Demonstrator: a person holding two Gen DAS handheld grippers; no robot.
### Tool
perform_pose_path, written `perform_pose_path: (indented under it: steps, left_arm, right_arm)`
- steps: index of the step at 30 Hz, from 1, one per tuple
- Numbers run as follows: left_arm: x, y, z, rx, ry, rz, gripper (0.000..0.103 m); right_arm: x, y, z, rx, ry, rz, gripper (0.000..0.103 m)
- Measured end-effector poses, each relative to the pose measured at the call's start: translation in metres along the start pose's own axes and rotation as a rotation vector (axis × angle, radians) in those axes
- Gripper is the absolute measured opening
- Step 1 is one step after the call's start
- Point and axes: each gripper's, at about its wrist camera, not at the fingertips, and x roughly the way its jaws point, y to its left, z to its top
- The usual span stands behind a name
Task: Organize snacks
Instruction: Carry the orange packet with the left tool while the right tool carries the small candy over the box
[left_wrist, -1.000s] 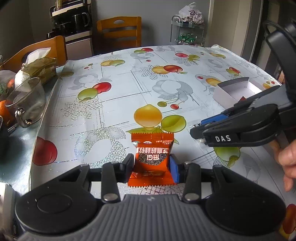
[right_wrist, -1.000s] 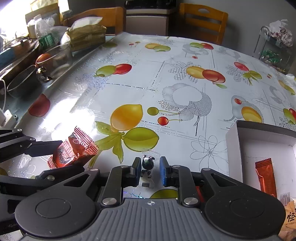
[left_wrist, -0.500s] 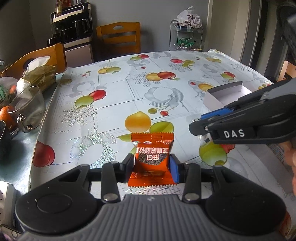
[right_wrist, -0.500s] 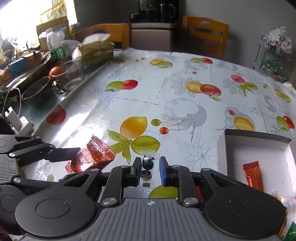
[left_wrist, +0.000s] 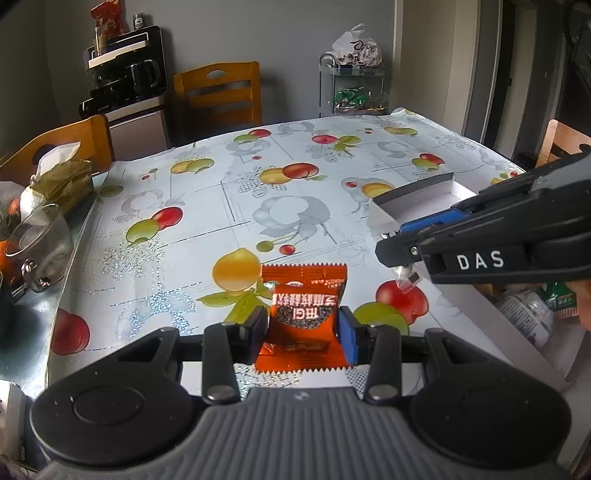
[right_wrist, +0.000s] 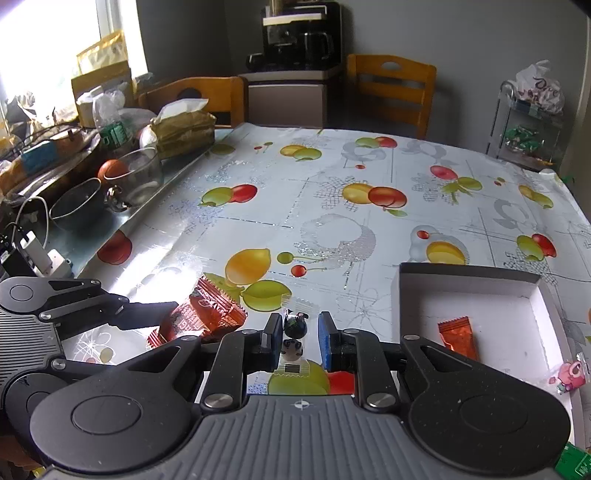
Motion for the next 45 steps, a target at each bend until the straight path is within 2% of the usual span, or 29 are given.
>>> perform_pose_path:
  steps: [11,45]
  left_arm:
    - [-0.003,-0.015,0.008,0.004,-0.011,-0.005,0.039]
    - [0.019,-0.118,0.044,0.15,-0.04,-0.147,0.039]
  right_arm:
    - [-0.019,-0.013,-0.003,0.018,-0.03,-0.009,0.022]
    - [-0.068,-0.114,-0.039,0.147,-0.06,-0.141,0.022]
